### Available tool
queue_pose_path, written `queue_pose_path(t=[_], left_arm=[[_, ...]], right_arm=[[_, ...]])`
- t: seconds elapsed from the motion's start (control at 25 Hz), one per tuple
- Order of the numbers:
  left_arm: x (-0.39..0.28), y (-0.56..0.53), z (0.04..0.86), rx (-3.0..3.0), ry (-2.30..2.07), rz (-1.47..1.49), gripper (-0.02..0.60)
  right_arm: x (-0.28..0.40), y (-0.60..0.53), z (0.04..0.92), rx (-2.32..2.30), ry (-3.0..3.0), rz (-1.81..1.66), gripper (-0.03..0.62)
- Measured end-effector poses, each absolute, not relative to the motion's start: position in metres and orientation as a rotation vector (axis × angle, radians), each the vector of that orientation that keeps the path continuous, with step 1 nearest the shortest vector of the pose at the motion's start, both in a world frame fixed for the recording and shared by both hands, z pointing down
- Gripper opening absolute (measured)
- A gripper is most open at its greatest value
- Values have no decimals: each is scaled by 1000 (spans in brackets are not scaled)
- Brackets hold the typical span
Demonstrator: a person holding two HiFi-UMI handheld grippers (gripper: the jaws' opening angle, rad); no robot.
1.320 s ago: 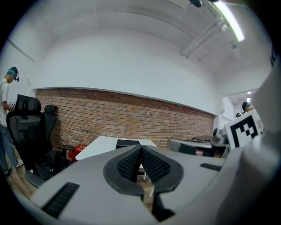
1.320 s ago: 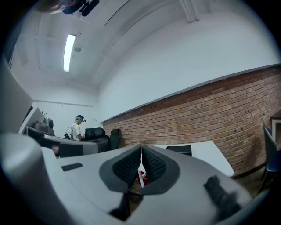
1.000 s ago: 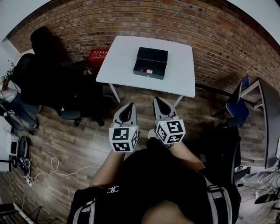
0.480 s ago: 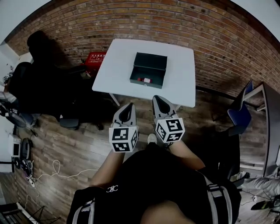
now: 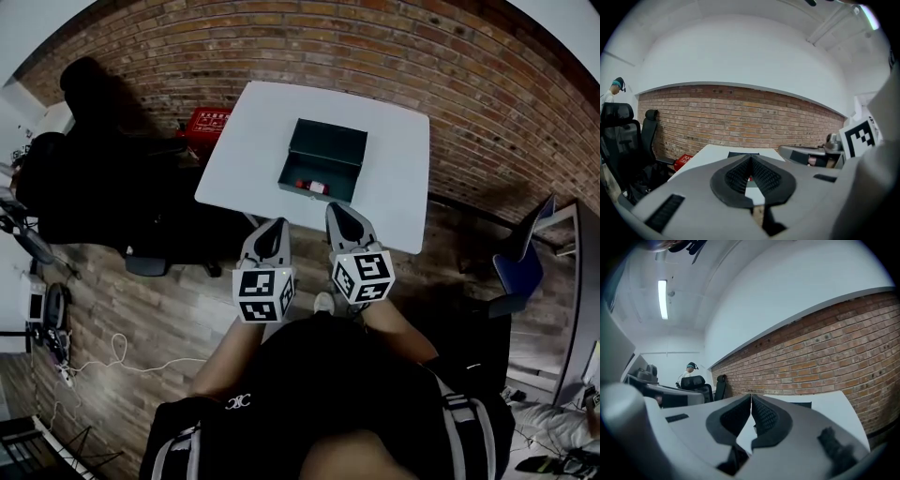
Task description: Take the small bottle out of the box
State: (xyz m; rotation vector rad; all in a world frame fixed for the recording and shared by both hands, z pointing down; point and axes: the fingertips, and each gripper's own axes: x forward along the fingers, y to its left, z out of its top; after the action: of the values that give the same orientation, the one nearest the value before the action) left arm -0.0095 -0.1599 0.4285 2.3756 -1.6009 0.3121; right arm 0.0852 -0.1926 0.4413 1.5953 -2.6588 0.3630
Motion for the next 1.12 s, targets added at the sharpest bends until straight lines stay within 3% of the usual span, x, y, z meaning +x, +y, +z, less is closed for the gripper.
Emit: queue_pose_path(t=[0.52,1.12], left_arm=[[11,-217,433,2315,-1649,300,6],[-13,-260,439,2365,-1576,314,6]], right_arm=[[99,-246,447,1453,-2681,333,31],[86,-290,471,1447,-2628,365,31]])
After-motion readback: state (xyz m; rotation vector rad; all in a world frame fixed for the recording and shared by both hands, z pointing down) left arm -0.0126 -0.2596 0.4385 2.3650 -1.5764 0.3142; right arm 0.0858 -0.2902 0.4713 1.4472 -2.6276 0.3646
